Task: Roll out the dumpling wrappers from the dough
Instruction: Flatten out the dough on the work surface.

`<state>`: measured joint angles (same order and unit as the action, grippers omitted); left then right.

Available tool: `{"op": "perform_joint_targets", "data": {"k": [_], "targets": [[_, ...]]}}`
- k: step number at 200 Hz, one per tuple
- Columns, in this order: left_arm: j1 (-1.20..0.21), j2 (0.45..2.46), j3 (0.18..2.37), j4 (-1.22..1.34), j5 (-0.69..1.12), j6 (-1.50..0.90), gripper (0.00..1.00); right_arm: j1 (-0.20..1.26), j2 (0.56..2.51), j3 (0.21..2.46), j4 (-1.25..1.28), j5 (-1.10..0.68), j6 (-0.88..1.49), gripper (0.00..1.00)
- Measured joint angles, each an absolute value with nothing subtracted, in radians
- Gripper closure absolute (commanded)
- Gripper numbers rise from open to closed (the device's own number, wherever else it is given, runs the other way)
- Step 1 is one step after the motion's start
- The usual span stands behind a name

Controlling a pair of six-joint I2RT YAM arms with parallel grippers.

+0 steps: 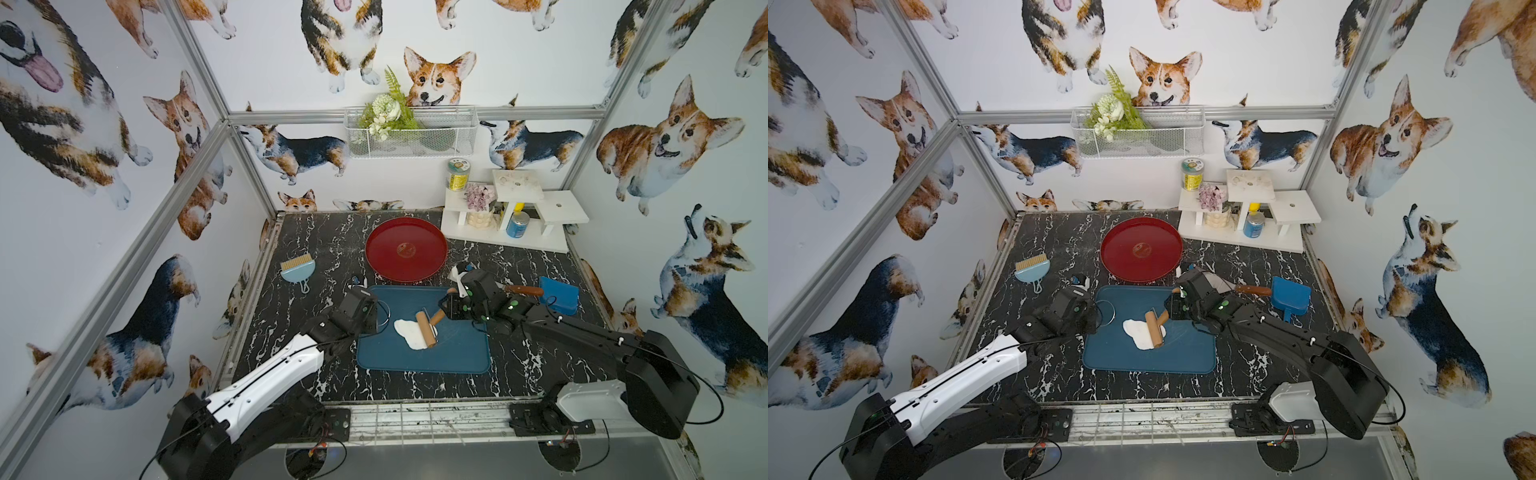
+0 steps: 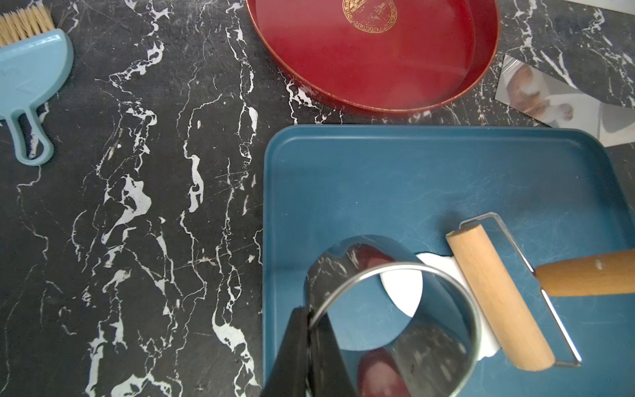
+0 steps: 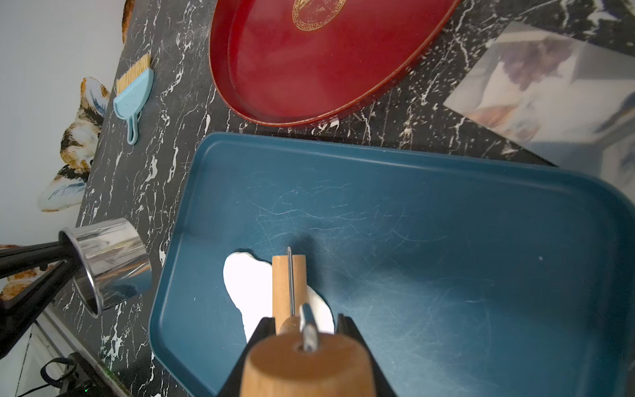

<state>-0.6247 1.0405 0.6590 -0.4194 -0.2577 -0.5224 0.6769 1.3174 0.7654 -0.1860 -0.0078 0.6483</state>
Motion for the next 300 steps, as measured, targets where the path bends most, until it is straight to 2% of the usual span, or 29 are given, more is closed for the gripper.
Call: {"op": "perform_joint_targets", "data": {"k": [191,261,300], "targets": [[-0.624,1.037,0.653,-0.416,-0.257,-0.523,1.0,0.64,1.219,0.735,-0.247,0.086,0.64,1.0],[-0.624,1.043,0.661,-0.416,-0.257,-0.522,1.0,0.587,1.073,0.843,-0.495,0.241,0.599,1.0],[-0.624,1.044,0.666,-0.416,-0.257,-0.521,1.0,0.505,1.084,0.926,-0.581,0.347,0.566,1.0]]}}
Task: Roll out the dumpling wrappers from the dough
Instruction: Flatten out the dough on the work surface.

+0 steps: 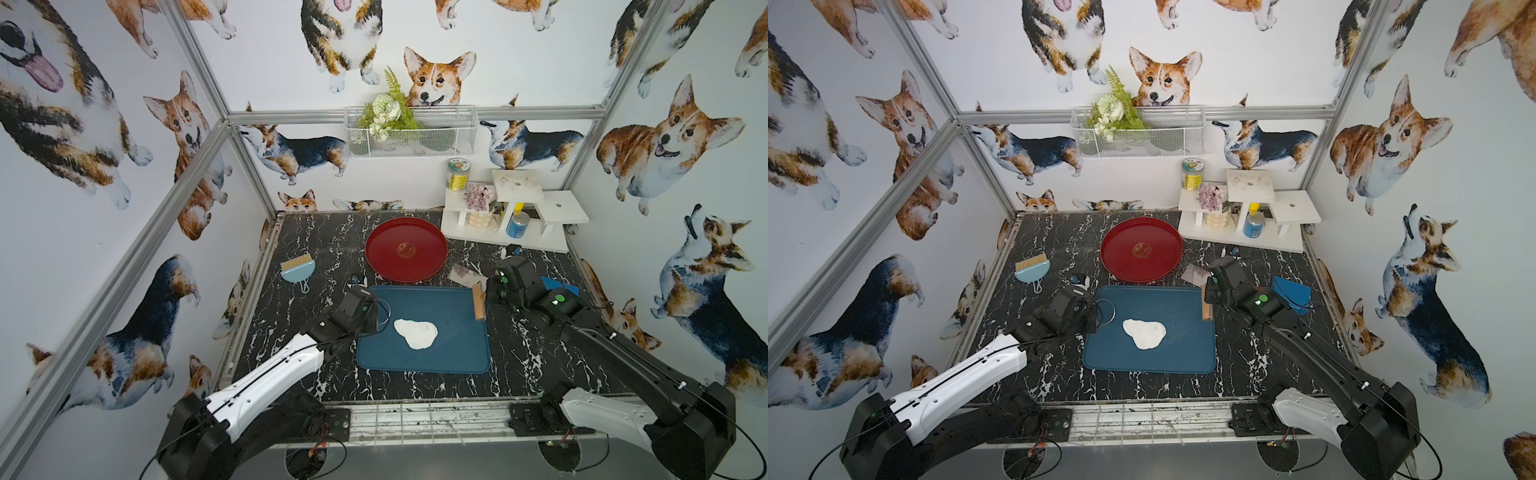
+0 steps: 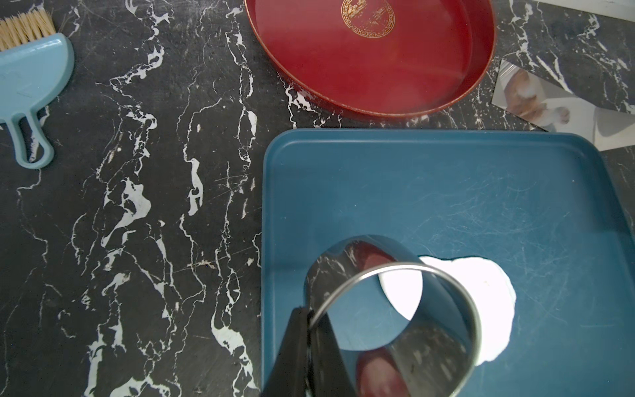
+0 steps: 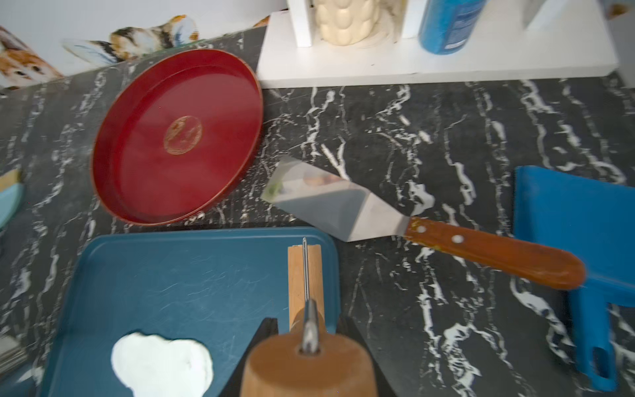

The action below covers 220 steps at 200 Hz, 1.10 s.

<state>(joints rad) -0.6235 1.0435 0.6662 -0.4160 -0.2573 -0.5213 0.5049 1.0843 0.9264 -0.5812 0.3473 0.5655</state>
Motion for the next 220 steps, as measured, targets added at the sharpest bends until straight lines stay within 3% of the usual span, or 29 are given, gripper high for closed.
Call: {"op": "perform_joint_targets", "data": {"k": [99,156,220], "targets": [[-0.622,1.048,0.672,-0.414,-0.257,-0.519,1.0,0.424,1.048,0.89,-0.703,0.421,0.522,1.0],[-0.622,1.044,0.67,-0.408,-0.257,-0.519,1.0,0.313,0.992,0.86,-0.512,0.275,0.533,1.0],[-0.622,1.033,0.662,-0.407,-0.256,-0.519,1.0,0.189,1.168,0.879,-0.199,0.131,0.632,1.0]]}}
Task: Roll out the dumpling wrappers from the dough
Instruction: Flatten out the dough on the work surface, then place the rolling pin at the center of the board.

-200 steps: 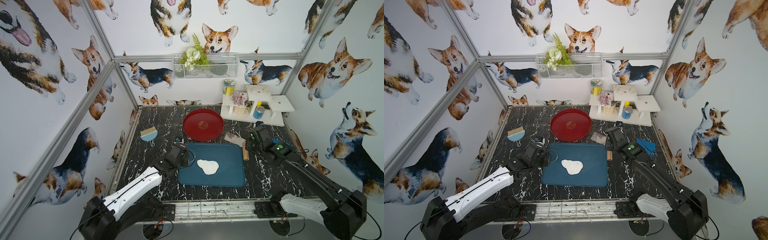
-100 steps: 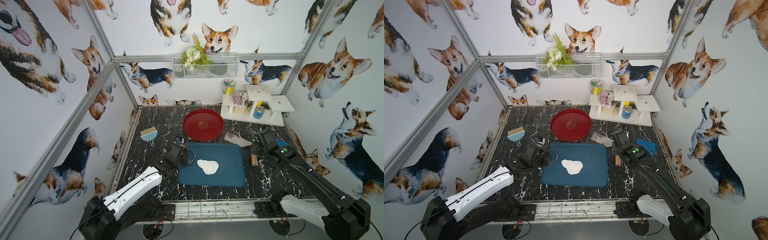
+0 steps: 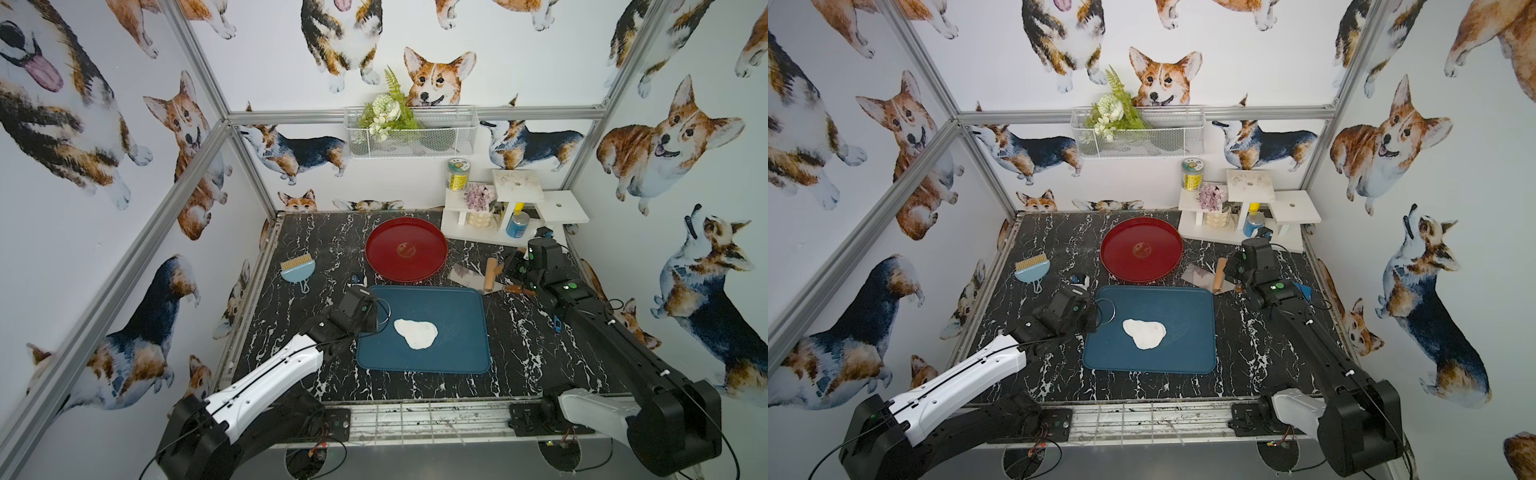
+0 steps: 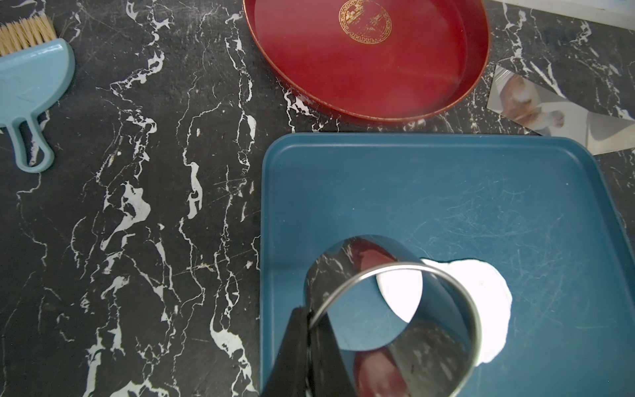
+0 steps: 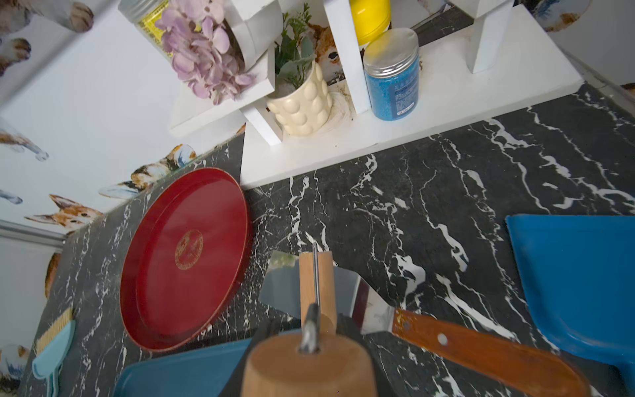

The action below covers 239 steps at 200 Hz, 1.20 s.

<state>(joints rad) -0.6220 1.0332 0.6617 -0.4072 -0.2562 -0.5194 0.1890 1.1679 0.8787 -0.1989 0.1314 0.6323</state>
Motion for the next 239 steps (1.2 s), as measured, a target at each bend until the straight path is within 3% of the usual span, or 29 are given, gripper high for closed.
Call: {"op": "perform_joint_targets", "data": {"k": [65,169,199,239], "targets": [[-0.622,1.028,0.658,-0.403,-0.253,-0.523,1.0,0.181,1.346,0.885,0.031,0.158,0.752,1.0],[-0.622,1.013,0.651,-0.402,-0.241,-0.53,1.0,0.17,1.705,1.109,0.089,0.03,0.783,1.0],[-0.622,1.013,0.651,-0.401,-0.237,-0.53,1.0,0.162,1.747,1.14,0.088,-0.008,0.782,0.86],[-0.622,1.014,0.651,-0.401,-0.235,-0.53,1.0,0.134,1.771,1.155,0.079,-0.032,0.781,0.6]]}}
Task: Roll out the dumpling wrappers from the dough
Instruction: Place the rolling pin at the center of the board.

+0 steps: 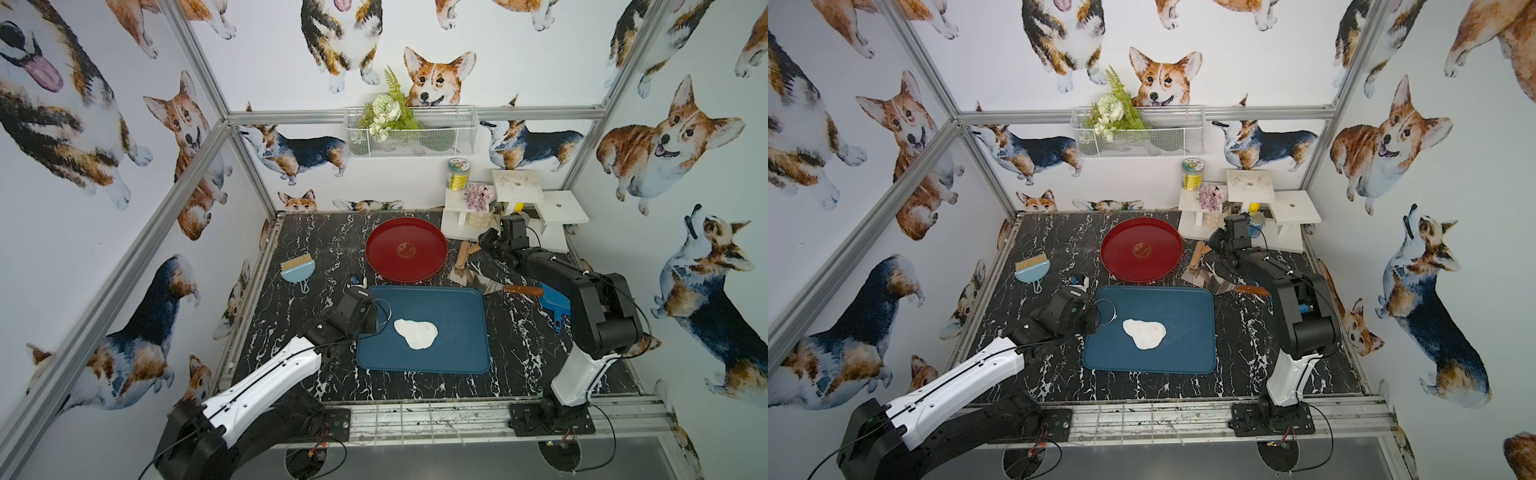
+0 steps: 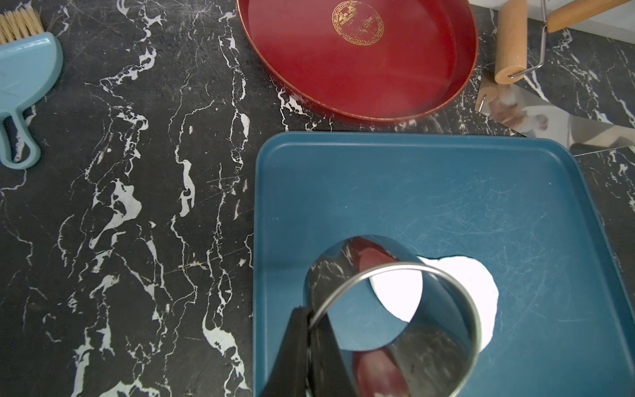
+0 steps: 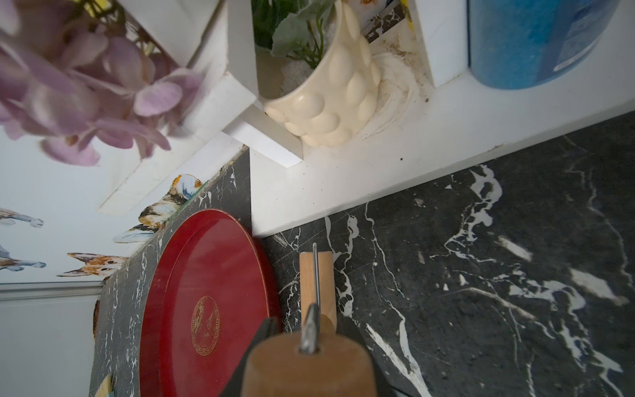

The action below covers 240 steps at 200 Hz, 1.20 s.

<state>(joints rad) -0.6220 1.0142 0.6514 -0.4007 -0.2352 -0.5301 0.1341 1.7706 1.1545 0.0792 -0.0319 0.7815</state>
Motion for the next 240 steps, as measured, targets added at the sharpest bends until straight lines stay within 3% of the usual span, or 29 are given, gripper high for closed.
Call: {"op": "perform_joint_targets", "data": {"k": [62,171,240], "targets": [[-0.622,1.019,0.651,-0.4,-0.231,-0.53,1.0,0.09,1.759,1.157,0.036,-0.034,0.762,0.31],[-0.622,1.06,0.677,-0.384,-0.213,-0.53,1.0,0.091,1.643,1.124,-0.022,-0.055,0.666,0.28],[-0.632,1.113,0.735,-0.387,-0.171,-0.522,1.0,0.308,1.51,1.097,-0.122,-0.09,0.488,0.31]]}}
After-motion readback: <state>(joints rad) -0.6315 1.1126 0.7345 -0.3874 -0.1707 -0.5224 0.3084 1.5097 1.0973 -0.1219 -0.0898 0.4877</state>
